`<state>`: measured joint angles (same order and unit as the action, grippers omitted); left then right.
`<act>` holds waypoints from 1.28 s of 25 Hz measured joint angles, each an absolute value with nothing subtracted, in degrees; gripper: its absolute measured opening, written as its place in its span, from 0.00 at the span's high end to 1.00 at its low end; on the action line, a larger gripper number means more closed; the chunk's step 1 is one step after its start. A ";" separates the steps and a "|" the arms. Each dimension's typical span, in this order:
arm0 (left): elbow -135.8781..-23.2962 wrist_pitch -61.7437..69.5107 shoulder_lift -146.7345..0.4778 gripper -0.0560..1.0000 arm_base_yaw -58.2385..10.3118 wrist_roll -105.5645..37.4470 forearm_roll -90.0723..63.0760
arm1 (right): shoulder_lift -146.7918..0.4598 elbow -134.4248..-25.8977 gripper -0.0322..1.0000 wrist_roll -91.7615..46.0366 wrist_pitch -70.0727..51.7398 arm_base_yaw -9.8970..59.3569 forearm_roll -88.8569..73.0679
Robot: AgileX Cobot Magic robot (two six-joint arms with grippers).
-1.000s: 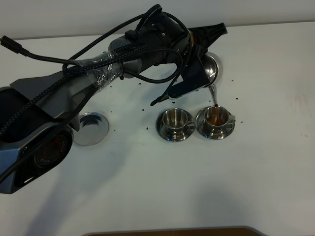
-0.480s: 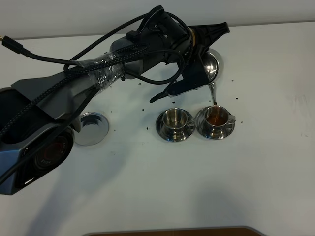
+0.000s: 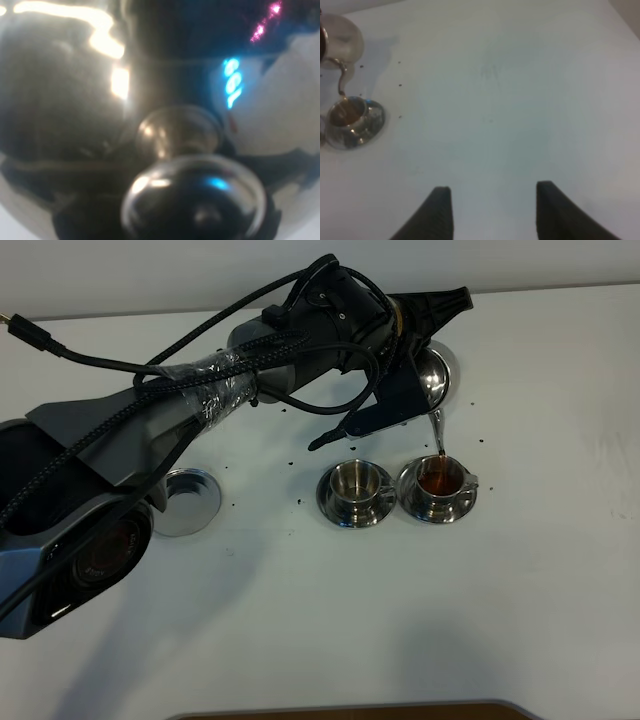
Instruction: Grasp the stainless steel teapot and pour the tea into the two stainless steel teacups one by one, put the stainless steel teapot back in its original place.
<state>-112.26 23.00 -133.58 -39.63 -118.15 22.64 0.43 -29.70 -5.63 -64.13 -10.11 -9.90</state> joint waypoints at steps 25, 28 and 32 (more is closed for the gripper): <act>-112.26 21.71 -133.58 0.72 -40.17 -118.15 25.64 | 0.43 -29.70 0.59 -5.63 -64.13 -10.11 -9.90; -112.26 21.88 -133.58 0.72 -40.17 -118.15 25.64 | 0.43 -29.70 0.59 -5.63 -64.13 -10.11 -9.90; -112.26 24.45 -133.58 0.72 -40.17 -118.20 24.71 | 0.43 -29.70 0.59 -5.63 -64.13 -10.11 -9.90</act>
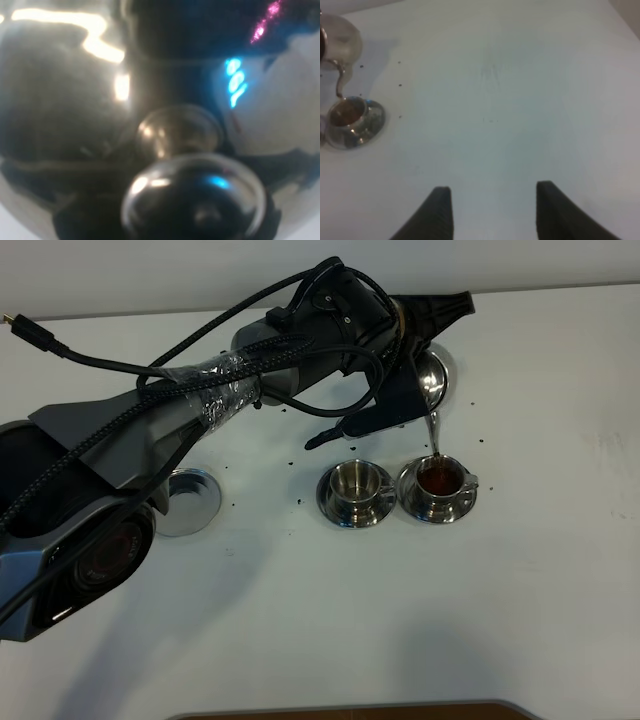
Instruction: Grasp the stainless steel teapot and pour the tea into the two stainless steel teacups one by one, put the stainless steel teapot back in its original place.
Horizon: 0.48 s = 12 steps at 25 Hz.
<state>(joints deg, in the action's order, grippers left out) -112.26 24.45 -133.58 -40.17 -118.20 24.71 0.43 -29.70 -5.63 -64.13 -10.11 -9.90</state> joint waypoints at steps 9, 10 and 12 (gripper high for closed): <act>-112.26 27.34 -133.58 0.72 -40.17 -116.79 21.23 | 0.43 -29.70 0.59 -5.63 -64.13 -10.11 -9.90; -112.26 27.81 -133.58 0.72 -40.17 -116.00 21.16 | 0.43 -29.70 0.59 -5.63 -64.13 -10.11 -9.90; -112.26 28.31 -133.58 0.72 -40.17 -114.48 21.03 | 0.43 -29.70 0.59 -5.63 -64.13 -10.11 -9.90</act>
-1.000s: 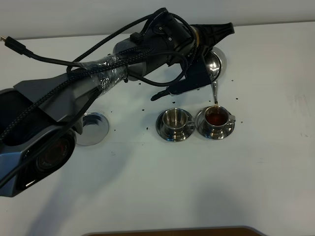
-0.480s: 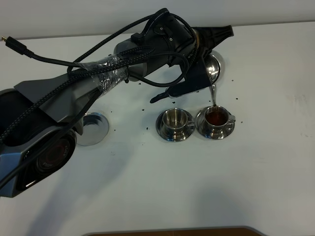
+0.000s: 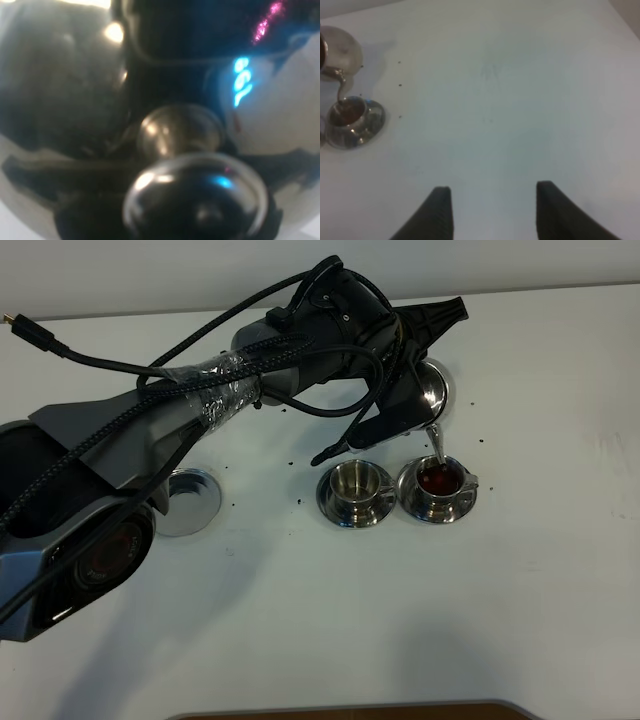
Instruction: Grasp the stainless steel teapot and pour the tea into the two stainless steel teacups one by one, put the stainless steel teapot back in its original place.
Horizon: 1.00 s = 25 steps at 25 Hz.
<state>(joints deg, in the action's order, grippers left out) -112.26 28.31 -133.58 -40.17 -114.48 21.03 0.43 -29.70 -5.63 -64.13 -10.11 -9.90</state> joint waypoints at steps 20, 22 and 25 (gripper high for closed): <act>-112.33 37.81 -132.07 0.72 -36.81 -69.12 13.58 | 0.43 -29.70 0.59 -5.63 -64.13 -10.11 -9.90; -112.39 39.71 -131.95 0.72 -36.59 -65.29 11.98 | 0.43 -29.70 0.59 -5.63 -64.13 -10.11 -9.90; -113.49 44.05 -131.95 0.72 -35.93 -59.53 9.47 | 0.43 -29.70 0.59 -5.63 -64.13 -10.11 -9.90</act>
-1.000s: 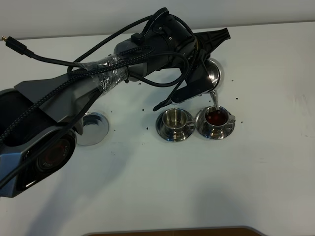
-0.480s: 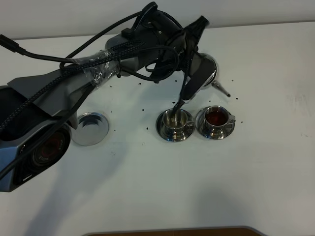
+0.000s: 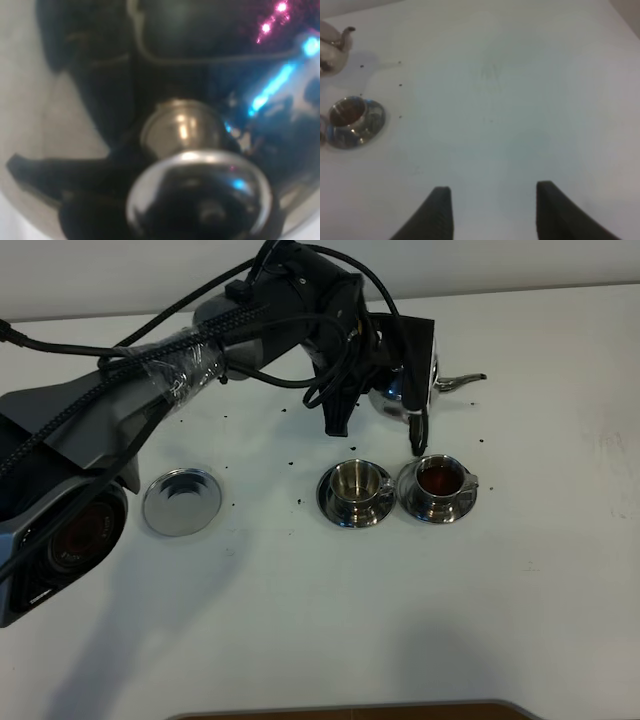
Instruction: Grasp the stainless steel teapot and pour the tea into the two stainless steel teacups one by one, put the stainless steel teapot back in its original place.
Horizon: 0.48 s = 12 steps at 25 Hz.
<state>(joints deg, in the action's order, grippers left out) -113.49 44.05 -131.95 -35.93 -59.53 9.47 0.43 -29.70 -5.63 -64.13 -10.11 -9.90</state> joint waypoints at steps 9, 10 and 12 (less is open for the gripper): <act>-117.45 54.77 -132.02 0.72 -34.59 -48.78 4.36 | 0.43 -29.70 0.59 -5.56 -64.13 -10.11 -9.90; -117.45 55.60 -132.19 0.72 -34.37 -48.34 3.42 | 0.43 -29.70 0.59 -5.56 -64.13 -10.11 -9.90; -117.45 56.82 -132.82 0.72 -33.74 -47.74 2.14 | 0.43 -29.70 0.59 -5.56 -64.13 -10.11 -9.90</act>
